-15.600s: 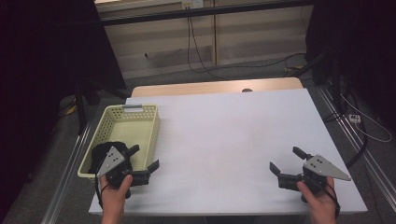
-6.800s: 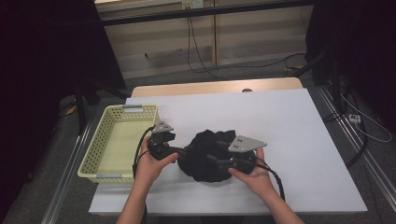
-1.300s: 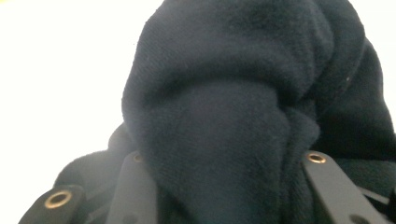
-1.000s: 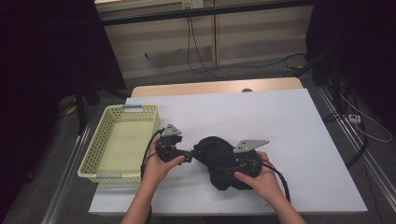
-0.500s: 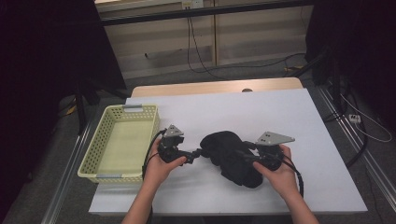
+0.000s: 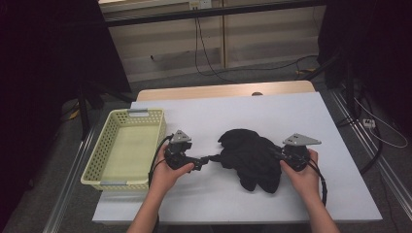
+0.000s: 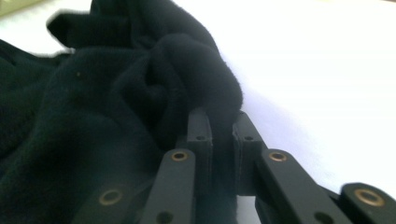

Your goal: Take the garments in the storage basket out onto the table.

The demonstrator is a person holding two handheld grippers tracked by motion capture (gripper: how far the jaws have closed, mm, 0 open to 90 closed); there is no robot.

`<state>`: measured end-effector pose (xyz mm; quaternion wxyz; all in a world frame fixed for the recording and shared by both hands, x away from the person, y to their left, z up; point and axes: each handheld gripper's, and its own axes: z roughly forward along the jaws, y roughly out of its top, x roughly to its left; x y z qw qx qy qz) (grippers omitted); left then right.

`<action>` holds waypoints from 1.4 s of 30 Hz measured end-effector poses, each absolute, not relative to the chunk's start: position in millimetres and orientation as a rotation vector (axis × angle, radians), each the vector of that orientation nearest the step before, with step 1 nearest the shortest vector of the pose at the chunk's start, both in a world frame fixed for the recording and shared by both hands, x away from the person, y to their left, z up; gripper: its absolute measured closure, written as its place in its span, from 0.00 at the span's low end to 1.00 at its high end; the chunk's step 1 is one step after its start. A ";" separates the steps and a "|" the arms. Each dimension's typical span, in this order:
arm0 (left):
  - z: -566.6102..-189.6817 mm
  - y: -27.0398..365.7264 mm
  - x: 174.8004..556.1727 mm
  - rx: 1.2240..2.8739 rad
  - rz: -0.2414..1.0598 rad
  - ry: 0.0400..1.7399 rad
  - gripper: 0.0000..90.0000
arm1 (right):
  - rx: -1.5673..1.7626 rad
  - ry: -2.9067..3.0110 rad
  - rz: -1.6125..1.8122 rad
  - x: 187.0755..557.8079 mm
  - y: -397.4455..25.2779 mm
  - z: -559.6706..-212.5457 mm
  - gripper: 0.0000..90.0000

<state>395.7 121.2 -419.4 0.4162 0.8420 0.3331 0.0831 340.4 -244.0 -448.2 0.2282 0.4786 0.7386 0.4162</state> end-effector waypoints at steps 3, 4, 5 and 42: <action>-420.4 120.8 396.2 2.119 0.201 0.824 0.12 | 1.310 2.016 1.139 339.0 -242.9 -446.9 0.77; -420.3 121.0 396.4 2.123 0.205 0.820 0.12 | 1.306 2.005 1.139 338.1 -242.6 -445.2 0.75; -420.4 120.7 396.0 2.117 0.200 0.825 0.12 | 1.299 1.993 1.143 337.2 -242.9 -442.9 0.70; -419.0 120.6 393.1 2.109 0.204 0.832 0.12 | 1.140 2.024 1.256 323.2 -232.5 -404.4 0.84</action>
